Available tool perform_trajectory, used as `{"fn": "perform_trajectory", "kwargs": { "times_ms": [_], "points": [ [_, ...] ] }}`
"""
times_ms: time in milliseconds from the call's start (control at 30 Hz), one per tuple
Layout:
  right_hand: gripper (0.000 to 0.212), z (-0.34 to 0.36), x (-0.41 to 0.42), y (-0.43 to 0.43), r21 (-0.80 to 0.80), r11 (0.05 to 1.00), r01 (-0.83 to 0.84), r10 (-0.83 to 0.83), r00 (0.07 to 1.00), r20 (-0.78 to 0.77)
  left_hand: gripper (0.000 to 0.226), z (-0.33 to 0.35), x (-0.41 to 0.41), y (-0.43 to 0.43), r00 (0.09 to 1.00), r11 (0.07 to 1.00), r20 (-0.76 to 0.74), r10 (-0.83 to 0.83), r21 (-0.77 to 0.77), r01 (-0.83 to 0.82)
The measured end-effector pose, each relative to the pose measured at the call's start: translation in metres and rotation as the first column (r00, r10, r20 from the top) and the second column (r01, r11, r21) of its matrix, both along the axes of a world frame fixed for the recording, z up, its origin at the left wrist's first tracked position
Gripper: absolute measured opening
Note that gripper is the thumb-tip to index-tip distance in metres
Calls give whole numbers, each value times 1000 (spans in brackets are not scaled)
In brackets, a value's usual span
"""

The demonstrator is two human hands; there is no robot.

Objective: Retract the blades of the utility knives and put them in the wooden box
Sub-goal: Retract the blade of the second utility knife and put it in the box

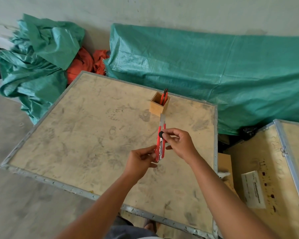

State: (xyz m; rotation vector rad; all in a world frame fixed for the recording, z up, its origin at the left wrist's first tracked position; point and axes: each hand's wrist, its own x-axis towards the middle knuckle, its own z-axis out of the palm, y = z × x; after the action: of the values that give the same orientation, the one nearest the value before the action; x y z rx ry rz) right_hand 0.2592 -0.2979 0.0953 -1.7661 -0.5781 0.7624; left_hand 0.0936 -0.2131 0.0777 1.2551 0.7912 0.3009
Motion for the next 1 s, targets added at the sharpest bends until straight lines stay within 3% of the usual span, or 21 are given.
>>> {"fn": "perform_trajectory", "kwargs": {
  "times_ms": [167, 400, 600, 800, 900, 1000],
  "points": [
    [16, 3, -12, -18, -70, 986, -150, 152, 988, 20, 29, 11, -3, 6, 1000, 1000, 24, 9, 7, -9],
    [27, 13, -29, -35, -81, 977, -199, 209, 969, 135, 30, 21, -10, 3, 999, 1000, 39, -22, 22, 21],
    [20, 16, -38, -43, -82, 992, -96, 112, 971, 213, 29, 28, -11, -4, 997, 998, 65, -51, 29, 49],
    [25, 27, -39, -46, 9, 992, -129, 125, 971, 206, 30, 35, -8, -4, 996, 999, 82, -41, 33, 39],
    [15, 31, -40, -45, -26, 996, -84, 88, 958, 275, 31, 38, -7, -4, 995, 998, 83, -47, 47, 43],
    [20, 33, -41, -41, -40, 998, -48, 57, 953, 296, 31, 40, -7, -3, 995, 997, 85, -55, 65, 49]
  ]
}}
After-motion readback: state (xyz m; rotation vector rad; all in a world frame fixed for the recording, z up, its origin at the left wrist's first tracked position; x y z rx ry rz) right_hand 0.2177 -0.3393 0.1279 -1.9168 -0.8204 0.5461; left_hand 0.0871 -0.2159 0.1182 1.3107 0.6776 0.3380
